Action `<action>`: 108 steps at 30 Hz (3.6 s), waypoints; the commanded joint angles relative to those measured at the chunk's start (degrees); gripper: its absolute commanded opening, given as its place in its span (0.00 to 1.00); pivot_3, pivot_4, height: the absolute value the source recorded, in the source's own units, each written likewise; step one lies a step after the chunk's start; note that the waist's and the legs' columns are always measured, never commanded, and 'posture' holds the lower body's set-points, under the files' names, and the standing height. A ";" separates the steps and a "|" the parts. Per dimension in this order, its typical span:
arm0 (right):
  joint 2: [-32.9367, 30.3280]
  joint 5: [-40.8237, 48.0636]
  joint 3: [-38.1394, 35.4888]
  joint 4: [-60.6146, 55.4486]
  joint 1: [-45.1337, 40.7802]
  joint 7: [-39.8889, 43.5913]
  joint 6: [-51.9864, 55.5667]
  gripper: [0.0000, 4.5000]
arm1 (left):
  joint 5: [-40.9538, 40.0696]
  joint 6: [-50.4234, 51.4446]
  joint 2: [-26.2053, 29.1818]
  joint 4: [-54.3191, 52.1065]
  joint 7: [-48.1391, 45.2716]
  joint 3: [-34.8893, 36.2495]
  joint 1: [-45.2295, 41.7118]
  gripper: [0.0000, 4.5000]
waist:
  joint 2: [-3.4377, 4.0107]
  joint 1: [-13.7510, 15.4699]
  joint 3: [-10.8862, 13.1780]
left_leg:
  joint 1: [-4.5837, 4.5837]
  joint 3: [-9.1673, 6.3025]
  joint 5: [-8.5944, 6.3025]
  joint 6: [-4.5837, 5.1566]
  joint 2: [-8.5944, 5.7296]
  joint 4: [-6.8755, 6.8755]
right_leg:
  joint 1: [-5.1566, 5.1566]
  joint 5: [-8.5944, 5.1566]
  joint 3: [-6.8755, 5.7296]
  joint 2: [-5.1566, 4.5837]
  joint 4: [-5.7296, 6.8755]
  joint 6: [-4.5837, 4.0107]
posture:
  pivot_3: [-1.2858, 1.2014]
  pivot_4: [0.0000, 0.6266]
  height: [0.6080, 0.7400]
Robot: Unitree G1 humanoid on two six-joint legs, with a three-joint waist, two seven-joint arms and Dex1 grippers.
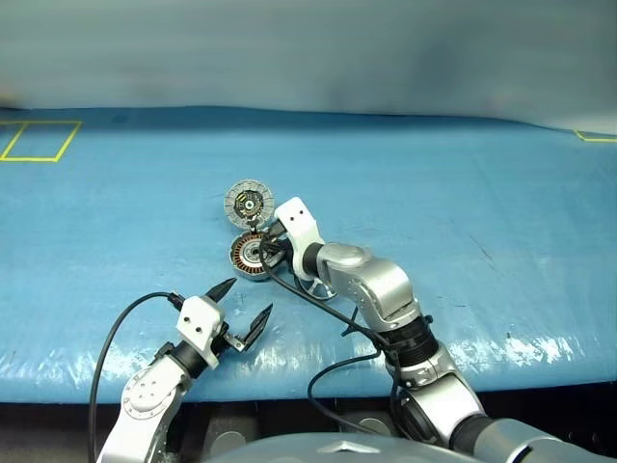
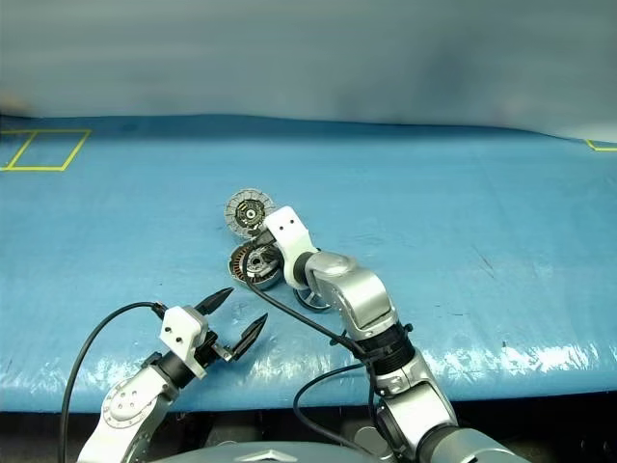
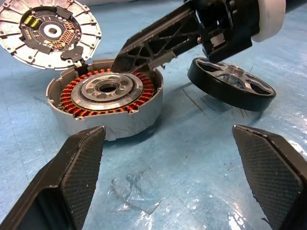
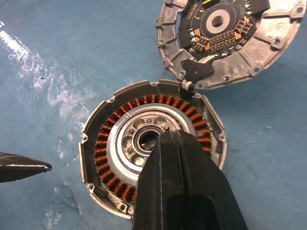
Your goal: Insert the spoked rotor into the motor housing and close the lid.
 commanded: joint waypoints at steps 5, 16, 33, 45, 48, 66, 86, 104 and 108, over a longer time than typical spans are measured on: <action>-6.64 1.42 -0.21 -12.47 0.90 2.41 1.85 0.01 | -0.28 -0.55 -0.17 -0.31 -0.43 -0.84 -0.45 1.00 | 0.00 0.08 0.00 | -0.02 0.00 0.00 0.00 0.00 -0.01 | 0.01 0.00 0.00 0.00 -0.03 0.00 | 0.52 0.24 1.00; -24.59 9.55 -6.90 -27.33 4.85 8.96 14.83 0.41 | 0.94 -1.34 0.23 0.85 -0.67 -1.08 -1.42 1.00 | -0.02 0.35 0.01 | -0.02 0.01 0.00 0.01 -0.01 -0.02 | 0.02 -0.01 0.01 -0.01 -0.12 -0.01 | 0.52 0.24 1.00; -6.97 9.58 -12.80 -31.75 11.27 -5.56 35.45 0.78 | 1.20 -1.40 0.23 0.59 -0.03 -1.10 -0.39 1.00 | -0.05 0.75 -0.01 | -0.04 0.01 -0.01 0.00 0.00 0.02 | 0.01 0.00 0.00 -0.02 -0.12 0.00 | 0.52 0.24 1.00; -7.11 8.80 -9.17 -28.54 12.69 -8.35 34.62 0.35 | 1.13 -1.38 0.11 0.44 0.14 -1.16 -0.37 1.00 | -0.08 0.49 -0.02 | -0.02 0.01 -0.01 0.00 0.00 -0.01 | 0.04 -0.01 0.00 -0.02 -0.14 -0.01 | 0.52 0.24 1.00; -7.33 8.72 -8.51 -27.93 12.72 -8.39 34.18 0.29 | 1.20 -1.48 -0.01 0.39 0.34 -1.13 -0.17 1.00 | -0.22 0.37 -0.13 | 0.04 0.01 -0.01 -0.01 0.01 0.00 | 0.03 -0.01 0.00 -0.02 -0.15 -0.01 | 0.52 0.24 1.00; -6.74 8.47 -7.11 -25.46 10.71 -9.44 33.15 0.45 | 1.30 -2.01 -0.40 0.49 1.42 -1.07 0.20 1.00 | -0.29 0.12 -0.19 | 0.05 0.01 -0.02 -0.02 0.04 -0.01 | -0.08 -0.01 0.00 -0.02 -0.21 -0.01 | 0.52 0.24 1.00; -7.39 8.17 -5.88 -23.36 9.65 -10.32 32.93 0.32 | 1.23 -1.96 -0.46 0.40 1.56 -1.14 0.38 1.00 | -0.33 0.01 -0.22 | 0.12 0.02 -0.03 -0.04 0.08 0.01 | -0.14 -0.01 0.00 -0.02 -0.24 -0.02 | 0.52 0.24 1.00; -20.07 15.81 -9.33 -26.34 -1.38 1.77 30.58 0.30 | 0.95 -2.06 -0.19 0.64 0.87 -1.23 -0.17 1.00 | -0.17 0.23 -0.09 | -0.20 0.04 -0.03 -0.04 0.03 -0.06 | -0.13 -0.01 0.00 -0.04 -0.31 -0.01 | 0.52 0.24 1.00; -19.51 15.62 -6.63 -22.27 -6.63 2.73 26.94 0.30 | 0.89 -2.14 0.05 0.64 0.88 -0.71 -0.56 1.00 | -0.17 0.11 -0.08 | -0.19 0.04 -0.03 -0.03 0.05 -0.13 | -0.15 -0.01 -0.01 -0.01 -0.30 -0.02 | 0.52 0.24 1.00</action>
